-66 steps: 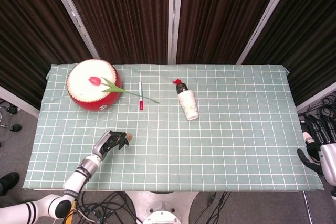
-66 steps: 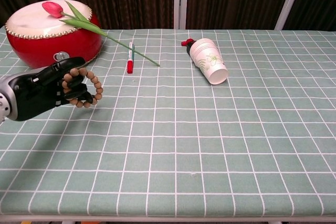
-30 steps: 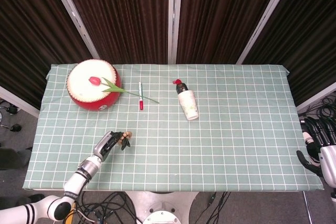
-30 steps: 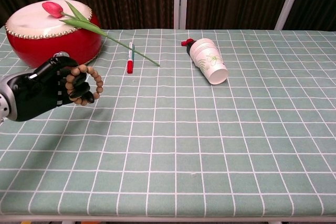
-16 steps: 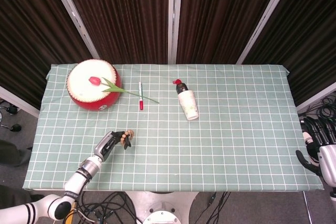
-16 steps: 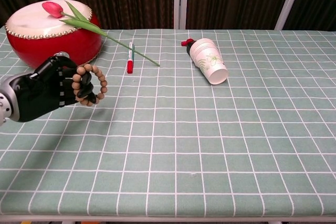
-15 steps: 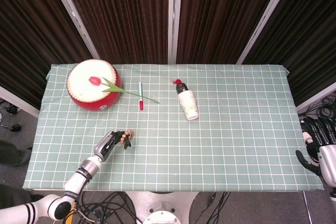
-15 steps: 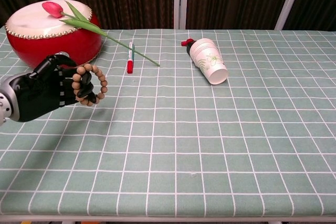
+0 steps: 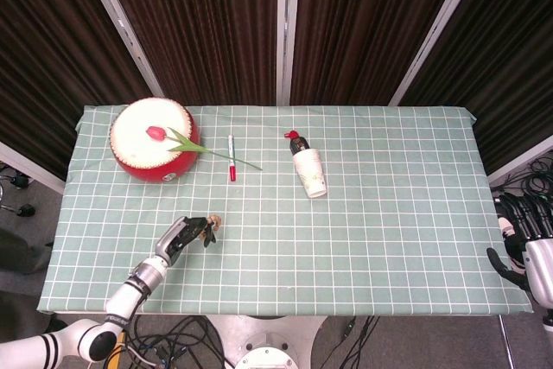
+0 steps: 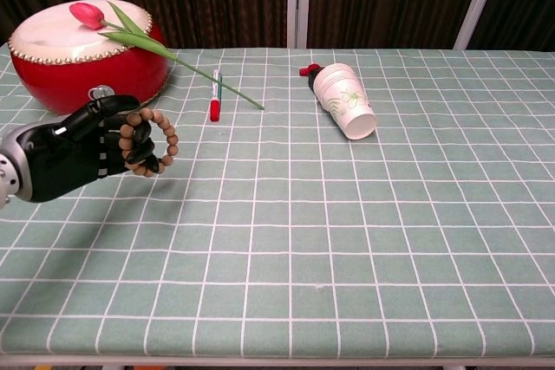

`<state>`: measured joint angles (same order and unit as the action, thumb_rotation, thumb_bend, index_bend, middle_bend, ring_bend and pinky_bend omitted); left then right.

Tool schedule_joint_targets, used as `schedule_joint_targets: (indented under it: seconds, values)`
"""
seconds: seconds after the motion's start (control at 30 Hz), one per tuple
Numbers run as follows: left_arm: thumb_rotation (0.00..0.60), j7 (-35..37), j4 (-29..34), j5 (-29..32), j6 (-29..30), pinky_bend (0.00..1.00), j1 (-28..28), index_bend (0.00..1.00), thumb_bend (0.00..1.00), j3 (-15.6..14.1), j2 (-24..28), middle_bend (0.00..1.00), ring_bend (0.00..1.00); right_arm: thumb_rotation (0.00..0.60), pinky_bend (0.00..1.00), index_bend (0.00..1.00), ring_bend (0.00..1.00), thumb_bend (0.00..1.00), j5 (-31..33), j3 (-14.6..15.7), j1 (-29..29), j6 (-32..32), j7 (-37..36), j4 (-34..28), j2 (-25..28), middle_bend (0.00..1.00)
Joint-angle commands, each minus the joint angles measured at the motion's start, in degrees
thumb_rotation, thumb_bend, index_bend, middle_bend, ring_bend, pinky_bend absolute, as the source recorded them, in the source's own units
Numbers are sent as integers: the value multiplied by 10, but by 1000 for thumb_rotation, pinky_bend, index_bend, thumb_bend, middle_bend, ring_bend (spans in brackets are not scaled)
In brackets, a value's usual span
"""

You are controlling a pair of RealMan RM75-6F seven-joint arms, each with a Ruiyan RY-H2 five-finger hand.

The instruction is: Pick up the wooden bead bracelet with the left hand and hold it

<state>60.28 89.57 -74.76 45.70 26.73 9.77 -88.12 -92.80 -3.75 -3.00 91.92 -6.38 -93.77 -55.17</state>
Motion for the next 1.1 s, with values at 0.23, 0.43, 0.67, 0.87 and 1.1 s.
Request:
schedule_joint_targets:
  seconds: [0.23, 0.43, 0.67, 0.87, 1.1]
  values:
    - [297, -12, 4, 27, -2, 118, -2, 738, 448, 6, -1, 778, 512, 600, 0, 0, 0, 209, 0, 1, 0, 0, 0, 0, -1, 94]
    - [313, -19, 7, 31, -4, 118, -2, 742, 452, 8, 0, 781, 513, 600, 0, 0, 0, 209, 0, 1, 1, 0, -1, 1, -1, 94]
    - [313, -18, 10, 27, -5, 117, -3, 715, 481, 9, 1, 757, 509, 600, 0, 0, 0, 209, 0, 0, 1, 2, -3, 2, -1, 94]
    - [309, -14, 11, 22, -6, 117, -4, 668, 524, 8, 2, 728, 507, 600, 0, 0, 0, 210, 0, 0, 2, 4, -5, 2, -1, 94]
    - [303, -11, 12, 6, -2, 111, -4, 609, 551, 4, 2, 686, 497, 600, 0, 0, 0, 209, -1, -1, 2, 5, -7, 3, -1, 94]
